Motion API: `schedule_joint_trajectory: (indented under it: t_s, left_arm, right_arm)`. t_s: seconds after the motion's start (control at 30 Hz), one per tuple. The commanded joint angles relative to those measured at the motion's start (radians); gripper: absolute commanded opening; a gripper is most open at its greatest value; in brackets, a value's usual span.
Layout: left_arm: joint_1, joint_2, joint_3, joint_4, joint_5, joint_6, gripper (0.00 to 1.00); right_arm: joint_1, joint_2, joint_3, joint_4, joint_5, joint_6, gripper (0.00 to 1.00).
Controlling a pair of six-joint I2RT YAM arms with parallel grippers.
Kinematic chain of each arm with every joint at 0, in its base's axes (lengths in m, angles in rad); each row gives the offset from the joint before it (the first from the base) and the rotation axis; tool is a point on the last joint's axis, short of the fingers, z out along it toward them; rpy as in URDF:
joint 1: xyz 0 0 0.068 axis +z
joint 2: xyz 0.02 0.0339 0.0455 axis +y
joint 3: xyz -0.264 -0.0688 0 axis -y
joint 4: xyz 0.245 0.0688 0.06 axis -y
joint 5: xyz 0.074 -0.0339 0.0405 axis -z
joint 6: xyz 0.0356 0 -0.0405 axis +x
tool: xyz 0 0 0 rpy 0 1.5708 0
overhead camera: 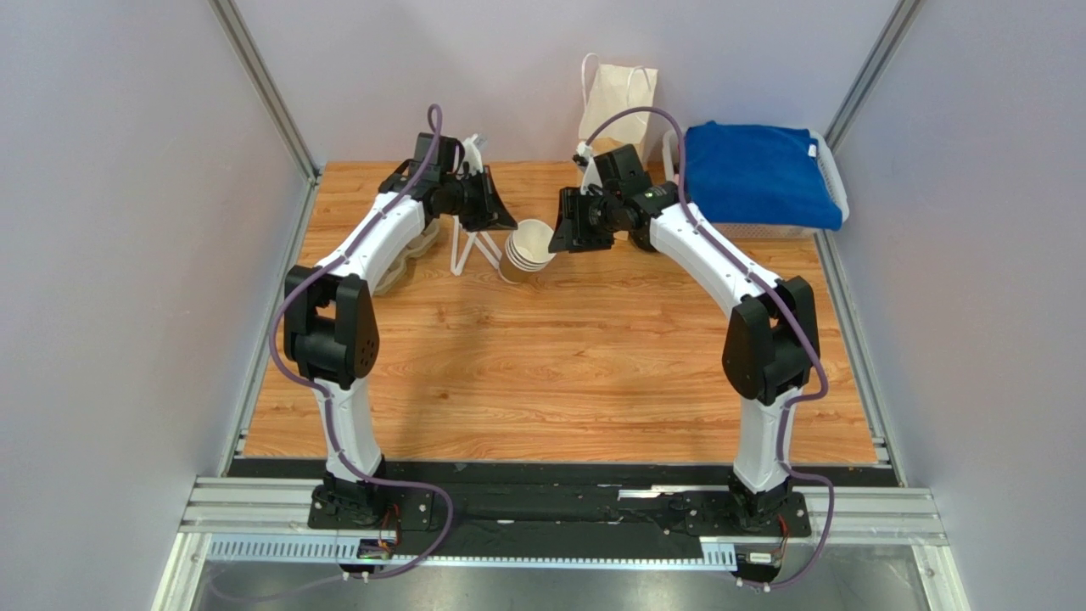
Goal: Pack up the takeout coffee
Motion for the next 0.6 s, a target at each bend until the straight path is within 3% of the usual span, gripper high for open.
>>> schedule_joint_trajectory:
  t_s: [0.0,0.2,0.57]
  left_arm:
    - [0.005,-0.053,-0.017,0.047,0.047,-0.017,0.0]
    - [0.006,-0.053,-0.018,0.05,0.06,-0.02,0.0]
    - [0.011,-0.061,-0.032,0.053,0.075,-0.024,0.0]
  right_arm:
    - [-0.001,0.025,0.077,0.028,0.005,0.041,0.47]
    - [-0.003,0.075,0.106,0.028,0.014,0.054,0.41]
    - [-0.001,0.123,0.132,0.008,0.056,0.068,0.41]
